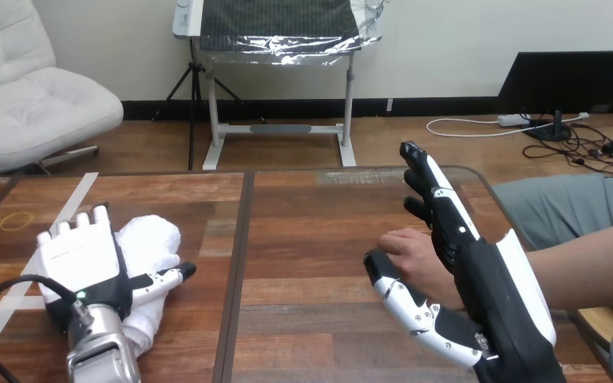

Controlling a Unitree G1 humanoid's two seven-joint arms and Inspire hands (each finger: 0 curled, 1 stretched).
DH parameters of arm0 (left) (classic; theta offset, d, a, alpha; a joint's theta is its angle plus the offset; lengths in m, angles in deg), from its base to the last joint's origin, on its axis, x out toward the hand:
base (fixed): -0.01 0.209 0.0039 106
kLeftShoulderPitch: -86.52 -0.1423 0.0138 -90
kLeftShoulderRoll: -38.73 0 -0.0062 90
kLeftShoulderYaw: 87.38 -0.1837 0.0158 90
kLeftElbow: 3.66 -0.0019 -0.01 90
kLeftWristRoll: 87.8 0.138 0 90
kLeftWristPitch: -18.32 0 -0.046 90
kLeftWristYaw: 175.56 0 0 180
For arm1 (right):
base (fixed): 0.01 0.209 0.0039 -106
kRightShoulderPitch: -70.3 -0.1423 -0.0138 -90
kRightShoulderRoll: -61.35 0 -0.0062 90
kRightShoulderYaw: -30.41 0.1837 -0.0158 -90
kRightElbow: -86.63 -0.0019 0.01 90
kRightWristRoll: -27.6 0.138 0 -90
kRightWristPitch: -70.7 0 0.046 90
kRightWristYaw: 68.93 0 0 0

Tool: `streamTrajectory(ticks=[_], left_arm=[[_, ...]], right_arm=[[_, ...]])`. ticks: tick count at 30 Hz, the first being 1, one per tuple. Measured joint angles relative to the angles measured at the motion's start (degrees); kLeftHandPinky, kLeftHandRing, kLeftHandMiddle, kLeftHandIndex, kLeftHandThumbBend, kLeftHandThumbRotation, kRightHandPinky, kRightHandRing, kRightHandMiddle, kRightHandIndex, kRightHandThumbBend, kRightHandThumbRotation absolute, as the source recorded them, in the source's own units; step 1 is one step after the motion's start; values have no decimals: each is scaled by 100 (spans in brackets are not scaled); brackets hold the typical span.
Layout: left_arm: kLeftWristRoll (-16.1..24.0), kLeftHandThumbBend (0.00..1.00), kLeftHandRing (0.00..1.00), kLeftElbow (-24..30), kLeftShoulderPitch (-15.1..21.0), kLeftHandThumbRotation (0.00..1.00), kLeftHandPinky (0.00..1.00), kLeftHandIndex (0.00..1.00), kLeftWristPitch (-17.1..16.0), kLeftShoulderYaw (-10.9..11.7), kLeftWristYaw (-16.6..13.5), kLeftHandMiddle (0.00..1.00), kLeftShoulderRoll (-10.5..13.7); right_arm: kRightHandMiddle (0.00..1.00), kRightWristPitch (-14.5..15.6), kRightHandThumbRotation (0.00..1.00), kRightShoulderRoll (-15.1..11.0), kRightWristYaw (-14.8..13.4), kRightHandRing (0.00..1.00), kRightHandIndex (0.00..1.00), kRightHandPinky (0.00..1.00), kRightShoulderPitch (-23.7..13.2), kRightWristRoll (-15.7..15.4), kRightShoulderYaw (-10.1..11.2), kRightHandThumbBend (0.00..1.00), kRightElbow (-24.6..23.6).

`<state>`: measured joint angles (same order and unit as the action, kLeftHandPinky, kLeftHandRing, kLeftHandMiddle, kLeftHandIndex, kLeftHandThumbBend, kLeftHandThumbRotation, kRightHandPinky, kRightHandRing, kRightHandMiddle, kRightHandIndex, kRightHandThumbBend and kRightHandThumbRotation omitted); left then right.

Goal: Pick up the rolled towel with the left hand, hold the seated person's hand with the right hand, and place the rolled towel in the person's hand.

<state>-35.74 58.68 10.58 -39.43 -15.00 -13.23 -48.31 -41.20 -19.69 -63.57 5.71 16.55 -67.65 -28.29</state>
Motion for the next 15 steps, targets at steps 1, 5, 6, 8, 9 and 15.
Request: streamTrajectory(ticks=[1,5,6,8,9,15], left_arm=[[-2,97,85,-5,8,83,84,89,1,0,21,87,6],[-49,95,81,-9,28,80,80,86,-10,0,60,84,25],[-55,95,80,-9,31,80,78,85,-11,-1,73,82,28],[-65,94,75,-5,38,79,73,82,-11,-6,127,78,34],[-66,94,73,-3,44,78,70,81,-10,-10,164,76,37],[-83,92,58,41,56,75,53,75,-11,-21,323,65,43]], right_arm=[[100,10,27,0,0,98,98,94,0,0,0,35,-5],[100,22,27,-6,1,98,98,93,0,0,1,35,-11],[100,23,27,-7,1,98,98,93,0,0,1,35,-11],[100,25,28,-11,1,98,98,93,0,0,1,35,-11],[100,26,28,-11,1,97,98,92,0,0,1,35,-12],[99,68,29,-16,2,97,97,91,0,-4,1,35,-39]])
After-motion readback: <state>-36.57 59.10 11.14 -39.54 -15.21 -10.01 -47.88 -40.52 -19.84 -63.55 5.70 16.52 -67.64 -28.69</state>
